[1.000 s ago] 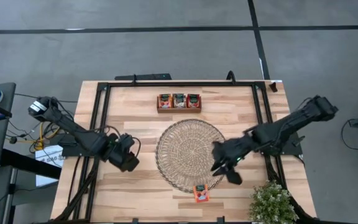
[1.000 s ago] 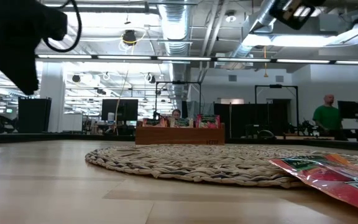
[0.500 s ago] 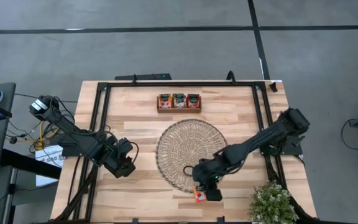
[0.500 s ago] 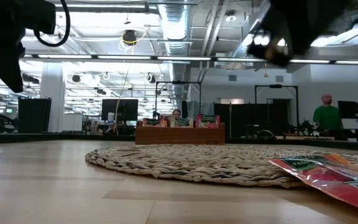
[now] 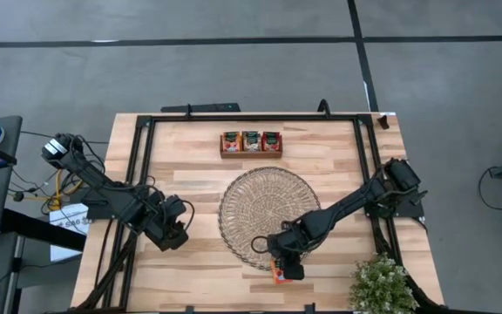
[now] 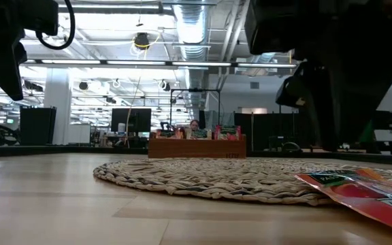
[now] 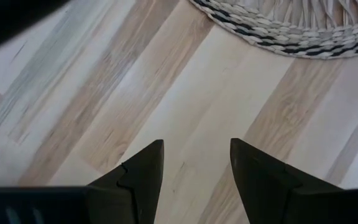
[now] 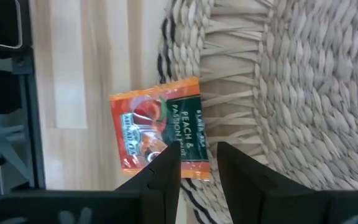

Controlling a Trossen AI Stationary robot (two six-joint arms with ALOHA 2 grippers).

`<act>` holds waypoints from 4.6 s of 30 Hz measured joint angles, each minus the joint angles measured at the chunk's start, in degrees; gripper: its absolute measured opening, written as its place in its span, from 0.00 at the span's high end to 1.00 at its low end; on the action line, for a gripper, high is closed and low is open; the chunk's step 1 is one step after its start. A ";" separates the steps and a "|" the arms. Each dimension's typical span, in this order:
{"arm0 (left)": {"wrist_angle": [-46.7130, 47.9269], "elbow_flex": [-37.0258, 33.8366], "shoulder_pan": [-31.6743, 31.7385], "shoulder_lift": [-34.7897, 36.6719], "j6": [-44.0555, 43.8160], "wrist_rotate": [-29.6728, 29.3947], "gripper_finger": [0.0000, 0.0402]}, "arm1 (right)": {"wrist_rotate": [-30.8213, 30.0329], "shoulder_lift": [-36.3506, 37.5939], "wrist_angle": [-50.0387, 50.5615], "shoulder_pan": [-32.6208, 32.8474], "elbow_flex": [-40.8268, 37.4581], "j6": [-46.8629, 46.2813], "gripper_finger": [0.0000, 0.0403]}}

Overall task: Pick & Place Tea
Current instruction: Put the orange tea bag into the left section of the brown wooden organizer

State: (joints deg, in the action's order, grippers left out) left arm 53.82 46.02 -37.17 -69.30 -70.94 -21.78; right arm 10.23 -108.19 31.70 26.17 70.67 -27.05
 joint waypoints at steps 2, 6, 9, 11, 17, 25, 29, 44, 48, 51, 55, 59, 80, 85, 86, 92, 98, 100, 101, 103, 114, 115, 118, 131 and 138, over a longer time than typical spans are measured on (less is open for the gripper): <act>-0.07 0.00 0.00 0.00 0.81 0.01 0.56 | -0.54 0.03 0.31 0.00 0.02 0.00 0.76; -0.35 0.00 0.00 0.00 1.05 -0.13 0.56 | -1.22 0.03 1.09 0.10 0.02 0.00 0.76; -0.41 0.00 0.00 0.00 1.03 -0.15 0.56 | -1.26 0.03 1.14 0.76 0.02 0.00 0.76; -0.42 0.00 0.00 0.00 1.05 -0.15 0.56 | -1.26 0.03 1.18 1.22 0.02 -0.02 0.76; -0.42 0.00 0.00 0.00 1.05 -0.85 0.56 | -3.93 0.03 1.23 2.85 0.02 -0.36 0.76; -0.42 0.00 0.00 0.00 1.05 -1.09 0.56 | -5.98 0.05 1.27 2.97 0.00 -1.49 0.76; -0.46 0.00 0.00 0.00 1.05 -1.09 0.56 | -6.38 0.05 1.29 3.04 0.00 -1.49 0.76; -0.90 0.00 0.00 -0.02 1.07 -1.09 0.56 | -5.35 -3.61 1.03 3.38 -0.11 -2.11 0.76; -1.43 0.00 0.00 -0.02 2.51 -1.09 0.56 | -4.26 -5.96 0.48 3.40 0.31 -3.57 0.76; -1.44 0.00 0.01 -0.02 2.73 -1.08 0.56 | -4.25 -6.51 0.59 3.37 0.35 -4.41 0.76; -1.49 0.00 0.02 -0.04 3.65 -1.07 0.56 | -4.87 -6.40 0.58 3.41 0.26 -4.61 0.76; -1.49 0.00 0.02 -0.04 3.68 -1.07 0.56 | -5.69 -6.42 0.72 3.45 0.24 -6.10 0.76; -1.72 0.00 0.02 -0.02 4.09 -1.20 0.56 | -7.82 -6.94 6.43 3.43 4.55 -5.57 0.99; -1.75 0.00 0.01 -0.02 4.10 -1.22 0.56 | -7.86 -6.93 6.47 3.43 4.59 -6.53 1.00; -1.75 0.00 0.02 -0.02 4.11 -1.22 0.56 | -7.86 -6.93 6.59 3.43 4.59 -6.87 1.00; -1.77 0.00 0.02 -0.02 4.10 -1.25 0.56 | -7.88 -6.92 7.06 3.43 4.66 -7.45 1.00; -1.90 0.00 0.02 -0.02 4.11 -1.25 0.56 | -8.60 -6.90 7.08 3.43 4.66 -7.48 1.00; -2.13 0.00 0.02 -0.02 4.11 -1.25 0.56 | -8.74 -6.90 7.11 3.43 4.68 -7.48 1.00; -2.20 0.00 0.02 -0.02 4.11 -1.25 0.56 | -8.74 -6.90 7.13 3.43 4.70 -7.48 1.00; -2.21 0.00 0.02 -0.02 4.11 -1.26 0.56 | -8.91 -6.90 8.19 3.43 5.27 -7.48 1.00; -3.57 0.00 0.02 -0.02 5.80 -1.68 0.56 | -11.81 -7.03 14.91 3.32 10.78 -5.45 1.00; -3.82 0.00 0.02 -0.02 5.80 -1.71 0.56 | -12.11 -7.03 15.23 3.30 10.97 -5.44 1.00; -4.33 0.00 0.02 -0.02 5.82 -2.12 0.56 | -12.63 -6.99 17.35 3.30 11.92 -5.38 1.00; -8.65 0.00 0.02 -0.02 6.40 -1.98 0.56 | -17.12 -6.90 25.13 2.80 18.86 -3.15 1.00; -15.14 0.02 0.02 -0.02 11.31 1.83 0.56 | -17.34 -6.86 26.48 1.60 20.61 -0.90 1.00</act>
State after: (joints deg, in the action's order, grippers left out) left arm 38.69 46.04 -37.15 -69.32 -59.63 -19.96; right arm -7.11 -115.04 58.18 27.77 91.29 -27.95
